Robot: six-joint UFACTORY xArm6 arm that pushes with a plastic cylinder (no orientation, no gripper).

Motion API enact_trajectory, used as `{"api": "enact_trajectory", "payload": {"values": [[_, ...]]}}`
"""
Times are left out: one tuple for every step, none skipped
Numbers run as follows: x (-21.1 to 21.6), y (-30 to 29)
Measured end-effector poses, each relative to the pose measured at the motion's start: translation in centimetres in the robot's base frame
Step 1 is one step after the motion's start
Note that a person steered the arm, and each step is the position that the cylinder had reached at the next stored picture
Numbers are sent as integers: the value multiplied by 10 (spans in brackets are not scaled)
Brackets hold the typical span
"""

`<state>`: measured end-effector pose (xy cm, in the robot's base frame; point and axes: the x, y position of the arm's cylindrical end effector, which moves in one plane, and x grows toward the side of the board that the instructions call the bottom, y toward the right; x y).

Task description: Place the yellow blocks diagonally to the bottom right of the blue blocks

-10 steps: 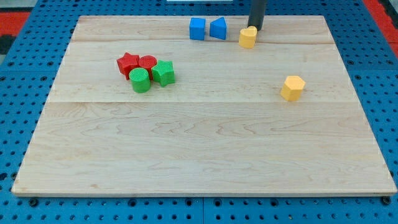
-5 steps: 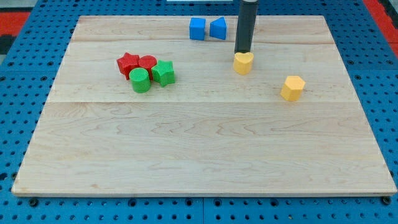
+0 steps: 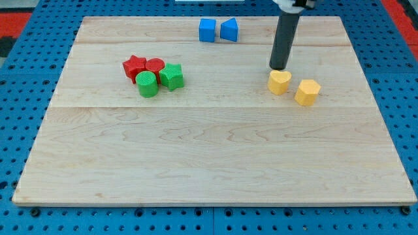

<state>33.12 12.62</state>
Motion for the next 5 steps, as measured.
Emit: {"api": "enact_trajectory", "payload": {"values": [[12, -62], [46, -51], [47, -20], [45, -29], [35, -38]]}}
